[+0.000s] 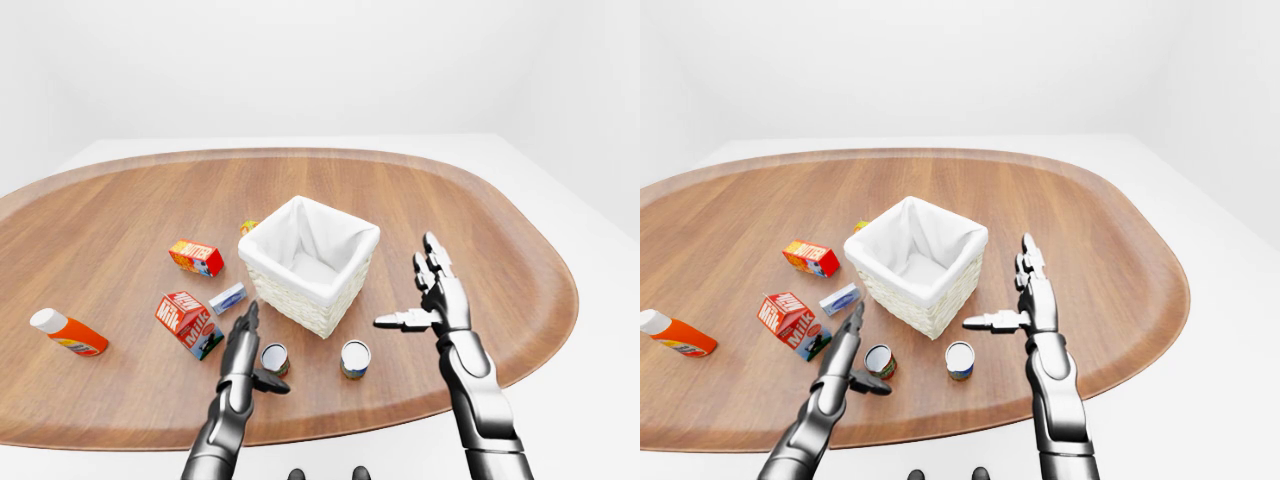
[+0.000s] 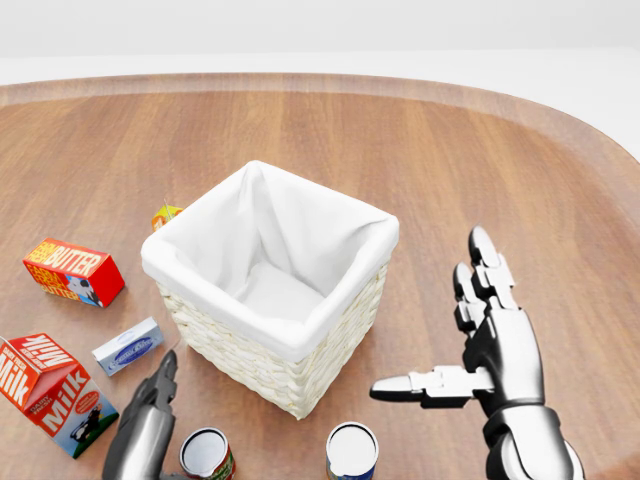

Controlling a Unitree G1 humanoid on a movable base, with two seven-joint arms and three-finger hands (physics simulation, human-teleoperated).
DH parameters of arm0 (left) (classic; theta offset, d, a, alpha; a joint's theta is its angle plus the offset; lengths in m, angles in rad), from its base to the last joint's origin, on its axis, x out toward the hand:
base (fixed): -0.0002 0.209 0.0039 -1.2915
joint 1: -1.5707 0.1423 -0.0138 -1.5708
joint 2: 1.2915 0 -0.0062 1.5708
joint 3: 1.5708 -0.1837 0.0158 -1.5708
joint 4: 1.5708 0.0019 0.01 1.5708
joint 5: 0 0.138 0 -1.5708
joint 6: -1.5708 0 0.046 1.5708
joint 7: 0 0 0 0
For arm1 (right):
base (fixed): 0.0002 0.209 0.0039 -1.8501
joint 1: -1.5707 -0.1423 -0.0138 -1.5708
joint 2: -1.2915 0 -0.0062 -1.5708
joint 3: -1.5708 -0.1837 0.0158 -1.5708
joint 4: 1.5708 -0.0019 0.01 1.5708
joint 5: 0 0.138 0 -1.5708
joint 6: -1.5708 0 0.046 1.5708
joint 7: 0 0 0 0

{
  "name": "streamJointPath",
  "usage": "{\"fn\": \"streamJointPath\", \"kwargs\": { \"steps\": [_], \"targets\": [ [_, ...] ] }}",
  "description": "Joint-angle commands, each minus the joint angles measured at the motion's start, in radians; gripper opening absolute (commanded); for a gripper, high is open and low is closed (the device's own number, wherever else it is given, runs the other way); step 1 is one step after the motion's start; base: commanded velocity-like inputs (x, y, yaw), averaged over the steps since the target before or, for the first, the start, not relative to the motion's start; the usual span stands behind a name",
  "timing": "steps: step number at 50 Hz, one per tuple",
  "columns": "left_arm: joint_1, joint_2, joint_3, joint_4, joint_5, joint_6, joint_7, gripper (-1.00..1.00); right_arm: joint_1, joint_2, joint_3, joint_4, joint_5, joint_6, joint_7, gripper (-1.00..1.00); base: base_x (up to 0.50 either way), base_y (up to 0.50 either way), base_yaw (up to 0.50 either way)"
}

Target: Pick up the tomato sauce, and put it in the basket.

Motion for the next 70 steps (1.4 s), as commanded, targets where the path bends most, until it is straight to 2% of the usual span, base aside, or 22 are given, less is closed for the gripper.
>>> {"fn": "streamJointPath", "kwargs": {
  "steps": [1, 24, 70],
  "targets": [
    [-0.01, 0.002, 0.0, 0.019, 0.002, 0.0, 0.008, 1.0, 0.001, 0.0, 0.001, -0.002, 0.0, 0.0, 0.001, 1.0, 0.0, 0.0, 0.0],
    [-0.048, 0.003, -0.005, 0.073, 0.01, 0.0, 0.027, 1.0, 0.004, 0.0, 0.0, -0.006, 0.002, 0.0, 0.001, 1.0, 0.0, 0.0, 0.0],
    [-0.055, -0.007, -0.022, 0.112, 0.036, 0.0, 0.049, 1.0, 0.004, 0.0, -0.002, -0.02, 0.005, 0.0, 0.001, 1.0, 0.0, 0.0, 0.0]
  ]
}}
